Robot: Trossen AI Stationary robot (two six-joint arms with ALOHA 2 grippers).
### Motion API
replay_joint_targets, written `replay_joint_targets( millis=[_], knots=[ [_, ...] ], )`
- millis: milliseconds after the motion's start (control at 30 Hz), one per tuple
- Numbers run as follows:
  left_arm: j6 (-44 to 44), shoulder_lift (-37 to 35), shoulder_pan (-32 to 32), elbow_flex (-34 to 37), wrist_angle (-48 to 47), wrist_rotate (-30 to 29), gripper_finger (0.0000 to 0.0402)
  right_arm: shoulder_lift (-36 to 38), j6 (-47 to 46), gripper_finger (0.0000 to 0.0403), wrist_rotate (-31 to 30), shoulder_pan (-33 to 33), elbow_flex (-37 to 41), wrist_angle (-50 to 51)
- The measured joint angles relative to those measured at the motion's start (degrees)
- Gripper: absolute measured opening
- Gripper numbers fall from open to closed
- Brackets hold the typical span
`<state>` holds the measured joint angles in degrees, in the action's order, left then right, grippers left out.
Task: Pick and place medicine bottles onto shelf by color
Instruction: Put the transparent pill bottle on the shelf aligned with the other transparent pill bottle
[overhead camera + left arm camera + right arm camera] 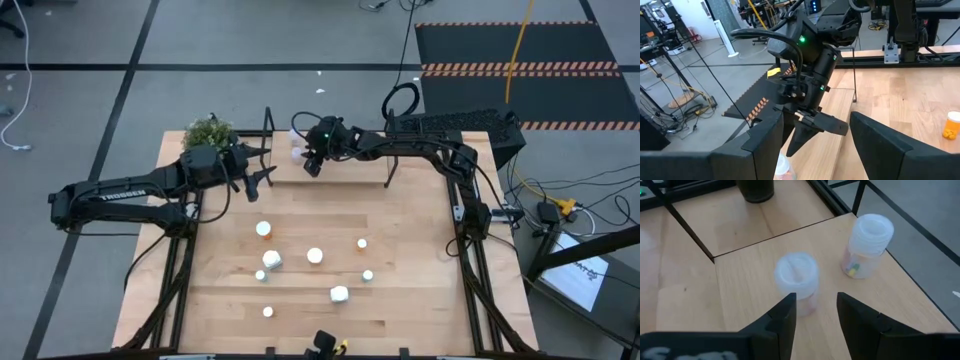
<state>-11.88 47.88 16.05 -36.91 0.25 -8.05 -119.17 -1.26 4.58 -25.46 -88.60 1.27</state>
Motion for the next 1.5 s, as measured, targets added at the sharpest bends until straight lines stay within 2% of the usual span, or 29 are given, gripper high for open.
replay_joint_targets(
  millis=[400, 533, 1000, 1167, 1500],
  knots=[
    [-0.44, 0.0, 0.0, 0.0, 0.0, 0.0, 0.0232, -0.02, -0.85, 0.0134, -0.18, 2.71, 0.0, 0.91],
    [-0.42, 0.0, -0.03, 0.0, 0.06, 0.02, 0.0232, -1.11, -0.77, 0.0134, -3.59, 2.68, -0.01, 1.25],
    [-0.5, 0.0, -0.02, 0.0, 1.92, 0.52, 0.0232, -3.61, -1.77, 0.0134, -1.49, 0.36, -2.99, 0.03],
    [-0.86, 0.0, -0.02, 0.0, 1.81, 0.52, 0.0232, -3.65, -1.51, 0.0134, -4.39, 0.55, -2.99, 0.22],
    [-1.05, 0.0, -0.02, 0.0, 1.37, 0.35, 0.0232, -1.55, 0.36, 0.0134, -4.84, 3.22, -2.95, 0.93]
  ],
)
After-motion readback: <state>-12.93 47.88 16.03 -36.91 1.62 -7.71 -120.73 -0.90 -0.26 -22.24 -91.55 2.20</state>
